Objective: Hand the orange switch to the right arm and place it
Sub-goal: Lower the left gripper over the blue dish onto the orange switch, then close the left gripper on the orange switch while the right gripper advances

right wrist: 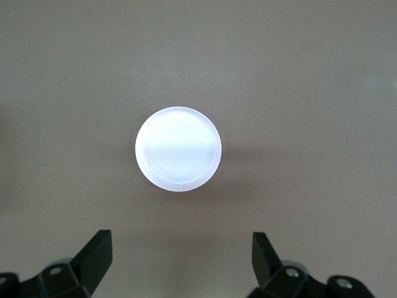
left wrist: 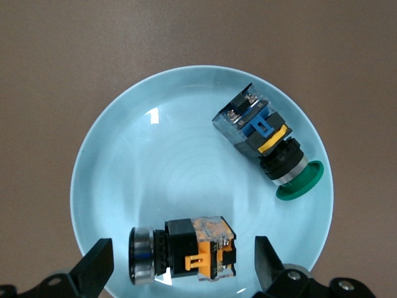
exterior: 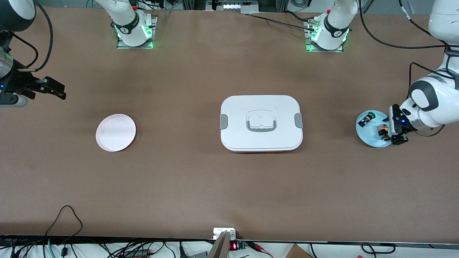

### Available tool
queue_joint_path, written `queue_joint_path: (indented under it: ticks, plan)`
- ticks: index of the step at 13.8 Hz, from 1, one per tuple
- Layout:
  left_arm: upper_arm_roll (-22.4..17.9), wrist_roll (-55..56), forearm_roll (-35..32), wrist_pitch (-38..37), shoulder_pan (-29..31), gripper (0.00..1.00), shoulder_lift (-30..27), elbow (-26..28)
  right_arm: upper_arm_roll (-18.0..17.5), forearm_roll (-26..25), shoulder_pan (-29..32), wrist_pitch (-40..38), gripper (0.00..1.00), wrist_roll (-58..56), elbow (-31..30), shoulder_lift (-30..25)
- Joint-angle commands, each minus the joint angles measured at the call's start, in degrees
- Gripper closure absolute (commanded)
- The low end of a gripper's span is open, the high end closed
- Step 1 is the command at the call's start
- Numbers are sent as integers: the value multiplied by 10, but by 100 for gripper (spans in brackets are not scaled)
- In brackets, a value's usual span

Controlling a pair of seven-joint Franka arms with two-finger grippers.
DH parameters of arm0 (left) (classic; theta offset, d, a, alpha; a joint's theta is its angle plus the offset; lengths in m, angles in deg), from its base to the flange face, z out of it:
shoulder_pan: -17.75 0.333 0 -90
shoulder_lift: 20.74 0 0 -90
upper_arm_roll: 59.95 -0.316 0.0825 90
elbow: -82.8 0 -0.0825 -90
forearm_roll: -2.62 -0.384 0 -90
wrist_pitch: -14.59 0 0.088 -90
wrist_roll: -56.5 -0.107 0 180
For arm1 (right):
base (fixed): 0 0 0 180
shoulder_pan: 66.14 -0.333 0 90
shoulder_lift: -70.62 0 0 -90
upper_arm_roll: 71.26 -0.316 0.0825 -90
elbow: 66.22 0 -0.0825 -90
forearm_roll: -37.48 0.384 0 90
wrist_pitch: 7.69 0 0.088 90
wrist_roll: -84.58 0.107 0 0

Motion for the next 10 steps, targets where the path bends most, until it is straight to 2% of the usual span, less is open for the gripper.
queue_joint_path:
  ticks: [1, 7, 10]
  plan:
    - [3, -27, 25, 15, 7, 0, 10, 1, -1, 8, 1, -13, 0, -7, 19, 5]
    - [3, -40, 29, 15, 7, 0, 15, -3, -3, 10, -9, -19, 0, -8, 19, 14]
    - [3, -41, 29, 25, 7, 0, 18, -3, -3, 42, -9, -24, 0, -7, 18, 15]
